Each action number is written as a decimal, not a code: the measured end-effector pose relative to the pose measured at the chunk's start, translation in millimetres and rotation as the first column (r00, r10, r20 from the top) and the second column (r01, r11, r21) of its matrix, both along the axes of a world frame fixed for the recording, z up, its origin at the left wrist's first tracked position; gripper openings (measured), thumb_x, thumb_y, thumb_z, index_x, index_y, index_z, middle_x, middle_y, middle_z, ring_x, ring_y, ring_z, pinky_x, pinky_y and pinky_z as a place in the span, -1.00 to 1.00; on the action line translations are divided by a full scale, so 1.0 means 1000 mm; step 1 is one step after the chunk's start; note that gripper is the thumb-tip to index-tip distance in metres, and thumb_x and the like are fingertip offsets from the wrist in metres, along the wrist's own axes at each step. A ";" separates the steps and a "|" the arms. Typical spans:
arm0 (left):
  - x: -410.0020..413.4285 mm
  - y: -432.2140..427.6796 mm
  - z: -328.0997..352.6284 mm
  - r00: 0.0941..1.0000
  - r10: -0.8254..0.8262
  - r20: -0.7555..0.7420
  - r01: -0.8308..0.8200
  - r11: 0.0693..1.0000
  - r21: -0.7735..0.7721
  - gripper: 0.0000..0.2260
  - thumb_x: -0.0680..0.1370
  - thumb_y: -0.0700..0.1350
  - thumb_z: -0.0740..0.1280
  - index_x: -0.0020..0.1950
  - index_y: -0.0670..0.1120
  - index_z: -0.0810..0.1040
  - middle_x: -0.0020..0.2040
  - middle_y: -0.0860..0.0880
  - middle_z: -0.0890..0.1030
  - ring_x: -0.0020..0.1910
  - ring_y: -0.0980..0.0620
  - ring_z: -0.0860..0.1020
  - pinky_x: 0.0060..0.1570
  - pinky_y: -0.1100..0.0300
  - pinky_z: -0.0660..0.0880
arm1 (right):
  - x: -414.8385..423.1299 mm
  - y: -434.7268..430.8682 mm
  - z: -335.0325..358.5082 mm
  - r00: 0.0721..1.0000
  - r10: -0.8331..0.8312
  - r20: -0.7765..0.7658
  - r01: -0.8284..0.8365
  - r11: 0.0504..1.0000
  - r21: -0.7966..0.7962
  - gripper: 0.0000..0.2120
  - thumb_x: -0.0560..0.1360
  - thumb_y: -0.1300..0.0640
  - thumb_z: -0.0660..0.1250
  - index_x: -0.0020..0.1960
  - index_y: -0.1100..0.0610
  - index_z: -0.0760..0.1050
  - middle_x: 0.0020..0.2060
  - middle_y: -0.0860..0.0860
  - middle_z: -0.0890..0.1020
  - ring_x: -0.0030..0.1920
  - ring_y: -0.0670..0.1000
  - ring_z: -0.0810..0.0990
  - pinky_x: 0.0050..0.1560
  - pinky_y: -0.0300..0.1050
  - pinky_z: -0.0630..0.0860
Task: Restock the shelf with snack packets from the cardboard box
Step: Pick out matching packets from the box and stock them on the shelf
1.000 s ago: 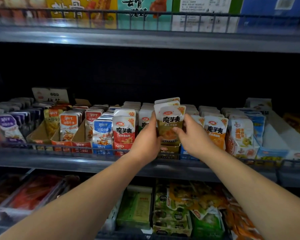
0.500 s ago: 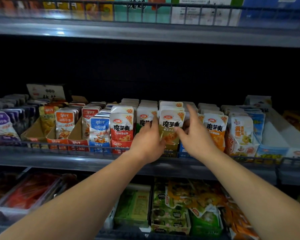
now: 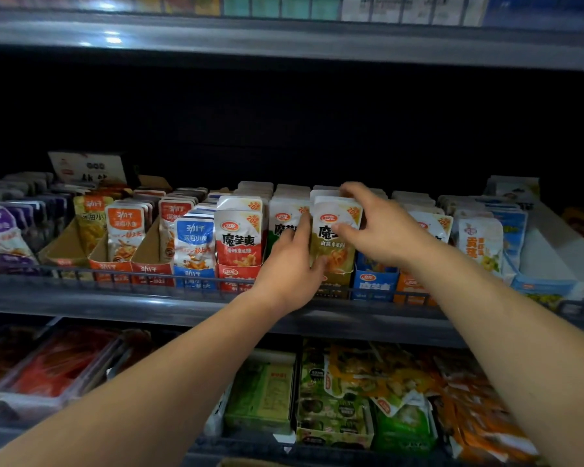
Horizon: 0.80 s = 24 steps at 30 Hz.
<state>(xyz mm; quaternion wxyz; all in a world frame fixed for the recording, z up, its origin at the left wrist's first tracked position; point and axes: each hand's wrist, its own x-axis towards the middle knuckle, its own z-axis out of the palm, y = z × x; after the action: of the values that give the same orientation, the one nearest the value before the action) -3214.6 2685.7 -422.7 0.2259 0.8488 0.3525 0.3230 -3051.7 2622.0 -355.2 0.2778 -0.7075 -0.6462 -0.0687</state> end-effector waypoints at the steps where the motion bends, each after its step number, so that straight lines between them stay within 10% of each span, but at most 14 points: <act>1: 0.000 0.001 -0.001 1.000 0.000 0.002 0.000 1.000 -0.001 -0.26 0.68 -0.01 0.30 0.68 0.08 -0.14 0.61 -0.12 0.18 0.60 -0.12 0.19 0.47 -0.01 0.31 | 0.000 0.000 -0.001 1.000 0.005 0.007 -0.004 1.000 -0.015 -0.35 0.56 -0.11 0.35 0.55 -0.07 0.14 0.27 0.09 0.57 0.07 0.11 0.61 0.04 0.00 0.58; 13: -0.002 0.001 -0.009 0.998 -0.008 0.067 0.006 0.999 0.031 -0.40 0.66 -0.04 0.33 0.64 0.09 0.15 0.49 -0.04 0.35 0.48 -0.04 0.36 0.35 0.10 0.38 | 0.005 -0.006 -0.032 0.993 0.033 -0.113 -0.022 0.995 0.098 -0.44 0.61 -0.10 0.29 0.53 -0.06 0.18 0.39 0.05 0.45 0.37 0.09 0.44 0.30 0.03 0.46; 19: 0.000 0.001 -0.015 0.998 0.057 0.030 -0.059 0.995 0.086 -0.51 0.63 -0.05 0.36 0.54 0.04 0.33 0.36 -0.03 0.43 0.36 -0.08 0.44 0.28 -0.07 0.50 | 0.003 -0.005 -0.039 0.998 0.009 -0.057 -0.011 0.999 -0.037 -0.40 0.65 -0.04 0.22 0.60 -0.04 0.03 -0.26 -0.05 0.45 -0.28 -0.07 0.48 -0.31 -0.13 0.35; 24: 0.001 0.001 -0.014 0.997 0.077 0.004 -0.077 0.993 0.091 -0.50 0.62 -0.03 0.36 0.53 -0.03 0.31 0.37 -0.06 0.43 0.35 -0.11 0.45 0.24 -0.08 0.52 | -0.003 -0.009 -0.035 0.999 -0.025 0.022 0.026 0.997 -0.074 -0.35 0.67 -0.06 0.16 0.63 -0.01 -0.11 -0.17 0.08 0.59 -0.14 0.13 0.62 -0.14 0.08 0.60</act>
<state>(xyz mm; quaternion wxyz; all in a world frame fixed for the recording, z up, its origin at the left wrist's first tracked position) -3213.2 2687.2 -437.1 0.1745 0.8439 0.3700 0.3472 -3054.6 2612.5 -389.7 0.2438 -0.7247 -0.6421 -0.0555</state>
